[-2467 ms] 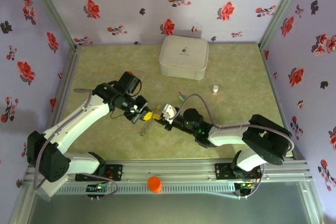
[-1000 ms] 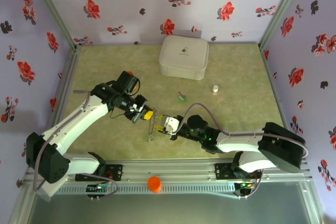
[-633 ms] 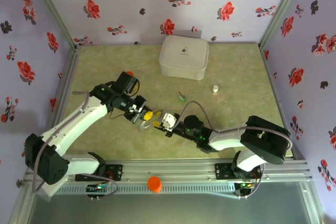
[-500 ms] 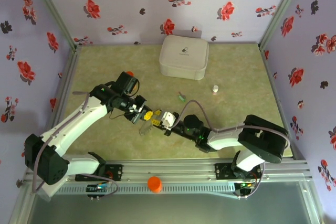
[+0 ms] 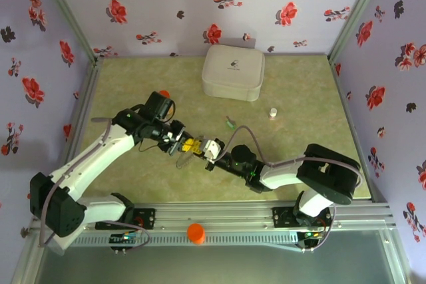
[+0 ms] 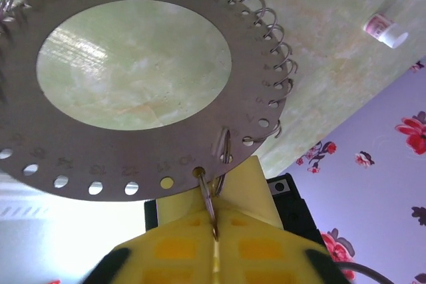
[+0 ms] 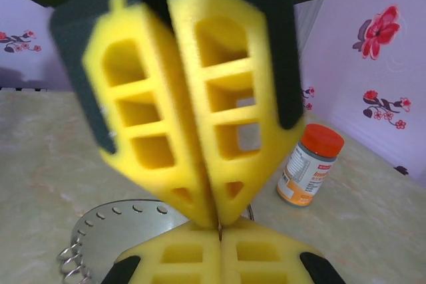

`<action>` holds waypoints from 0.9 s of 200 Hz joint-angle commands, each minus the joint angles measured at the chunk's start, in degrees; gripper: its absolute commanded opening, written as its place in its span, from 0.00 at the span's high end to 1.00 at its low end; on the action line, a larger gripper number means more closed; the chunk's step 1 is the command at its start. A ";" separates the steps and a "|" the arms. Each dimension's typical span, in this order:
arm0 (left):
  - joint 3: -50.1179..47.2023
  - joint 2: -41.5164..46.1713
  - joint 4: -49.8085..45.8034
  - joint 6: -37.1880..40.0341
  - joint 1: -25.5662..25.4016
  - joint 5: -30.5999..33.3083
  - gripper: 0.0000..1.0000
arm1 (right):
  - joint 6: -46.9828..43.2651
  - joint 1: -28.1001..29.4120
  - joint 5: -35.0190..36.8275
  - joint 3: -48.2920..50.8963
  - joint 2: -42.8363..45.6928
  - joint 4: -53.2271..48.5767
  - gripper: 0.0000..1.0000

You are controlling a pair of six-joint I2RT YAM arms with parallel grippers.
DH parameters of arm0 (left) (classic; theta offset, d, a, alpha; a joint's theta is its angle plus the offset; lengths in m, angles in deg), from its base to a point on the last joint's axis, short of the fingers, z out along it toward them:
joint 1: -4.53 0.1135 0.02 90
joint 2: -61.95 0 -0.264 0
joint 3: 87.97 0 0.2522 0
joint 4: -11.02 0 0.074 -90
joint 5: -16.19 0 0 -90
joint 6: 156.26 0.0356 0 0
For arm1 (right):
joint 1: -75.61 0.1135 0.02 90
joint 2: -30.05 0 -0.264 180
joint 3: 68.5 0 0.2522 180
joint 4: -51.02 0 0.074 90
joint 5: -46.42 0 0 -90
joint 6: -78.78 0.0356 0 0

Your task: Put the keys on the keyring

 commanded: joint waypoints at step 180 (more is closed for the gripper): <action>-29.70 25.30 38.73 106.59 0.28 -14.26 0.90 | -11.64 -8.86 -20.39 -15.39 26.61 -67.22 1.00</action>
